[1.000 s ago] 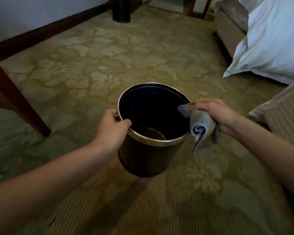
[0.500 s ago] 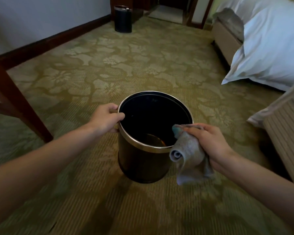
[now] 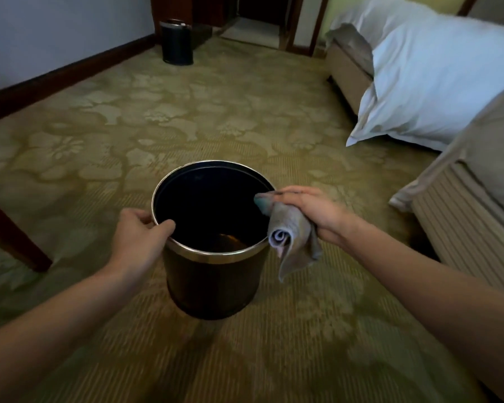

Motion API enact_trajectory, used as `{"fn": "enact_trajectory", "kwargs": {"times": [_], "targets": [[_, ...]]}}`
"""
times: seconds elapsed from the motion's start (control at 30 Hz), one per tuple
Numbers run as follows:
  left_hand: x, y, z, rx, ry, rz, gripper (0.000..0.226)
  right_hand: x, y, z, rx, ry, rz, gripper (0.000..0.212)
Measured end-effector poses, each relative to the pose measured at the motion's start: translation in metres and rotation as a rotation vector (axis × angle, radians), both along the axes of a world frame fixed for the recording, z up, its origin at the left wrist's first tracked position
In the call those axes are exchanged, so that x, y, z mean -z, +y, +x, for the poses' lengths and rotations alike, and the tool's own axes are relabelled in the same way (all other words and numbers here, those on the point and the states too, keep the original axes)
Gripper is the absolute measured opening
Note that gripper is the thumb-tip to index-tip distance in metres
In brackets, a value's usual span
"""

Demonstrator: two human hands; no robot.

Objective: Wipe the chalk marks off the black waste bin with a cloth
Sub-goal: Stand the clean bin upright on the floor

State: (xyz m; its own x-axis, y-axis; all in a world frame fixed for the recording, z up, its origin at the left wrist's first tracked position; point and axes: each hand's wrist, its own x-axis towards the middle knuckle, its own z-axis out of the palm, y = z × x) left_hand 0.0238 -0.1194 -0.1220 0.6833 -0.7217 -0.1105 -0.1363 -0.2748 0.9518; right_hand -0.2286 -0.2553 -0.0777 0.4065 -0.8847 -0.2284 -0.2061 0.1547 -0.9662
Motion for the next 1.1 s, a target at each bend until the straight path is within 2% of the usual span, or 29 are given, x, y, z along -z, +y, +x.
{"fn": "enact_trajectory", "kwargs": {"times": [0.07, 0.13, 0.23, 0.3, 0.37, 0.43, 0.47, 0.53, 0.6, 0.67, 0.73, 0.83, 0.9, 1.0, 1.1], "targets": [[-0.007, -0.002, -0.001, -0.071, -0.148, -0.005, 0.041, 0.005, 0.002, -0.02, 0.045, -0.065, 0.055, 0.031], [-0.02, 0.003, -0.006, -0.046, -0.244, -0.139, 0.039, 0.012, 0.006, -0.048, 0.127, -0.094, 0.115, 0.031], [-0.047, 0.023, -0.039, 0.195, -0.449, -0.5, 0.025, 0.026, 0.02, -0.098, 0.244, -0.075, 0.186, 0.025], [-0.052, 0.04, -0.076, 0.5, -0.529, -0.639, 0.017, 0.035, 0.035, -0.128, 0.267, 0.005, 0.151, 0.025], [-0.04, 0.048, -0.115, 0.877, -0.487, -0.532, 0.011, 0.046, 0.05, -0.148, 0.232, 0.046, 0.152, 0.026], [-0.017, 0.045, -0.149, 1.119, -0.397, -0.257, 0.015, 0.056, 0.06, -0.155, 0.192, 0.031, 0.22, 0.024], [-0.002, 0.039, -0.164, 1.132, -0.344, -0.126, 0.019, 0.061, 0.061, -0.154, 0.18, 0.022, 0.256, 0.023], [0.024, 0.02, -0.186, 1.021, -0.165, 0.061, 0.03, 0.069, 0.055, -0.15, 0.132, 0.043, 0.322, 0.022], [0.042, -0.006, -0.201, 0.863, 0.099, 0.154, 0.03, 0.078, 0.043, -0.147, 0.06, 0.147, 0.397, 0.035], [0.056, -0.03, -0.212, 0.789, 0.351, 0.2, 0.017, 0.093, 0.031, -0.146, -0.038, 0.277, 0.479, 0.054], [0.079, -0.047, -0.22, 0.737, 0.483, 0.262, 0.018, 0.113, 0.02, -0.141, -0.145, 0.381, 0.524, 0.057], [0.119, -0.05, -0.224, 0.663, 0.38, 0.397, 0.032, 0.154, 0.012, -0.131, -0.2, 0.544, 0.347, 0.04], [0.137, -0.047, -0.226, 0.658, 0.28, 0.436, 0.026, 0.177, 0.009, -0.133, -0.107, 0.557, 0.189, 0.031], [0.154, -0.049, -0.222, 0.639, 0.241, 0.472, 0.031, 0.196, 0.014, -0.142, 0.078, 0.454, 0.126, 0.022], [0.166, -0.052, -0.218, 0.619, 0.197, 0.507, 0.035, 0.206, 0.041, -0.153, 0.276, 0.605, -0.216, 0.025]]}}
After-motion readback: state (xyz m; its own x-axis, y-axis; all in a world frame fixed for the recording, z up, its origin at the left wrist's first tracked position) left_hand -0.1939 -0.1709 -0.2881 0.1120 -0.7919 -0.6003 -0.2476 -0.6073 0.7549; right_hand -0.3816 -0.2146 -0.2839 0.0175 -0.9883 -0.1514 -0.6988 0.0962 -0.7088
